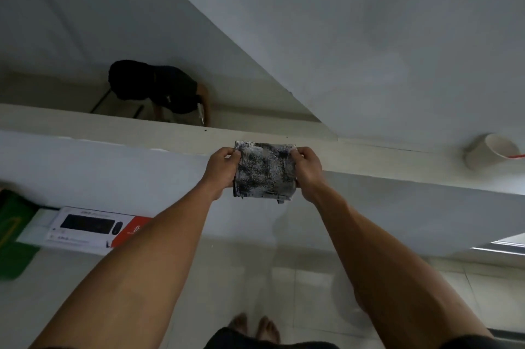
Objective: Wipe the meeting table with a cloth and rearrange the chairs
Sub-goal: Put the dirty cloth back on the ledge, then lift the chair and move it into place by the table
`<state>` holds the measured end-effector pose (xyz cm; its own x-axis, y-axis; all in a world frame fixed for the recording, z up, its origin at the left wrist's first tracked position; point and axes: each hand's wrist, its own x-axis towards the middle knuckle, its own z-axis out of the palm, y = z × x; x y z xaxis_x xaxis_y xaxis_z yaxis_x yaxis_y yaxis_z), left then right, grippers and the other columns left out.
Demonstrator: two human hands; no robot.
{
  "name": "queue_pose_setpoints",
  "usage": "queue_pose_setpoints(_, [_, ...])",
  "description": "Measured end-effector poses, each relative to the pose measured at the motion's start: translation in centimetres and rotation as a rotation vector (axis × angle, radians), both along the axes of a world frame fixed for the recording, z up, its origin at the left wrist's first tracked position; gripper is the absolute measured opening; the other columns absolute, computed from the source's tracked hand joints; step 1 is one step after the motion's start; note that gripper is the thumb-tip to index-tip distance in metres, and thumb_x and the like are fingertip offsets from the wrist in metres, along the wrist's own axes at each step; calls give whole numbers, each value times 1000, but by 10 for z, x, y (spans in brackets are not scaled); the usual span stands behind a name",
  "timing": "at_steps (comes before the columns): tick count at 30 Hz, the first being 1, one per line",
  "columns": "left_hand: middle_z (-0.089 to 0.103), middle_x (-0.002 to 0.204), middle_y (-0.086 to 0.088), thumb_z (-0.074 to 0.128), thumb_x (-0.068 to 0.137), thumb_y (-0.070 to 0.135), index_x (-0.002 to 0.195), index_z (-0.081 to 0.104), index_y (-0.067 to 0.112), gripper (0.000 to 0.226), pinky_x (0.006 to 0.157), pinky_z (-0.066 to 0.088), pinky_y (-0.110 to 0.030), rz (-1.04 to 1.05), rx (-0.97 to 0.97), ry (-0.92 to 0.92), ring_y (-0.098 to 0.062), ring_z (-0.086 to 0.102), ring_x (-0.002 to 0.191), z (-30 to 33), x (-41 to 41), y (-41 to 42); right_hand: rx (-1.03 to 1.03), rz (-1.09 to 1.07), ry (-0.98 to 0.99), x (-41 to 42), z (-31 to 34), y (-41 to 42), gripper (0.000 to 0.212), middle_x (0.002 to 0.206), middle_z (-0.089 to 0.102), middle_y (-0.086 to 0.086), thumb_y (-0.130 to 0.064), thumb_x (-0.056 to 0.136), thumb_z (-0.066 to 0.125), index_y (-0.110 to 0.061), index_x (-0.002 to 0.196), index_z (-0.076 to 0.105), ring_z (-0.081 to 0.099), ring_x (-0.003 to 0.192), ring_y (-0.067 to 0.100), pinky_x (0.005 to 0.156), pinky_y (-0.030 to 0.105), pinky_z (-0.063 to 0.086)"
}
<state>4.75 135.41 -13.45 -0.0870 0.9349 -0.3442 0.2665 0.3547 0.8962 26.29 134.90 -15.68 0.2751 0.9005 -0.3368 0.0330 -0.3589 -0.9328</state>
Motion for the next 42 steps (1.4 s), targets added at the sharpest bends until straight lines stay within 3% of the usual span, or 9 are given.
queue_pose_setpoints(7, [73,105,-10,63,101,38,101,71,26,14,90,61,-62,-10,1,45,-36,71,101,-25,5,61,-8,-56,-90,13,-11,50,22,87,63,10,-27,105,58,-6,103,66,57,78,27,68,39,48])
queue_pose_setpoints(10, [78,104,-7,64,86,51,92,75,30,24,92,60,-58,-12,12,97,-34,73,100,-59,0,89,12,-76,-203,15,-18,64,22,85,69,10,-24,102,61,-6,93,71,62,82,27,74,42,54])
queue_pose_setpoints(13, [79,112,-10,68,98,38,111,80,17,28,100,57,-49,-30,76,232,-31,72,106,-33,11,83,22,-54,-345,13,-16,72,21,78,67,1,-23,101,62,-10,87,71,60,79,21,73,33,44])
queue_pose_setpoints(16, [77,120,-11,66,102,31,121,78,10,30,105,52,-37,-17,121,329,-29,69,115,-30,18,87,-16,-2,-448,13,-15,79,21,87,70,5,-19,101,60,-7,97,76,63,86,24,76,29,43])
queue_pose_setpoints(19, [77,121,-9,69,101,29,119,78,12,27,94,46,-27,18,103,381,-30,69,114,-35,21,90,-59,-24,-492,16,-17,81,19,105,74,9,-10,97,59,-7,108,75,63,93,23,81,28,47])
queue_pose_setpoints(25, [74,118,-11,68,100,27,112,75,11,21,86,43,-28,92,128,381,-31,67,110,-34,22,83,-4,-81,-495,15,-11,71,33,120,70,13,-17,98,56,-8,128,65,66,108,32,97,45,54])
queue_pose_setpoints(29, [74,119,-11,62,102,25,115,74,10,24,86,43,-27,72,150,367,-31,67,111,-29,11,68,87,-48,-500,6,-4,51,31,116,69,9,-19,102,54,-10,129,65,64,104,26,93,42,53])
queue_pose_setpoints(35, [77,103,-8,61,100,25,106,74,15,18,85,56,-34,75,155,304,-29,73,94,-18,-12,39,160,53,-494,-30,6,25,26,103,71,7,-16,101,51,-11,122,67,66,90,26,79,40,55])
queue_pose_setpoints(42, [76,102,-4,62,99,28,110,74,18,19,87,63,-45,241,138,290,-25,75,91,-5,-60,-13,164,284,-459,-89,7,11,22,91,72,7,-19,102,51,-15,115,67,67,79,25,73,42,57])
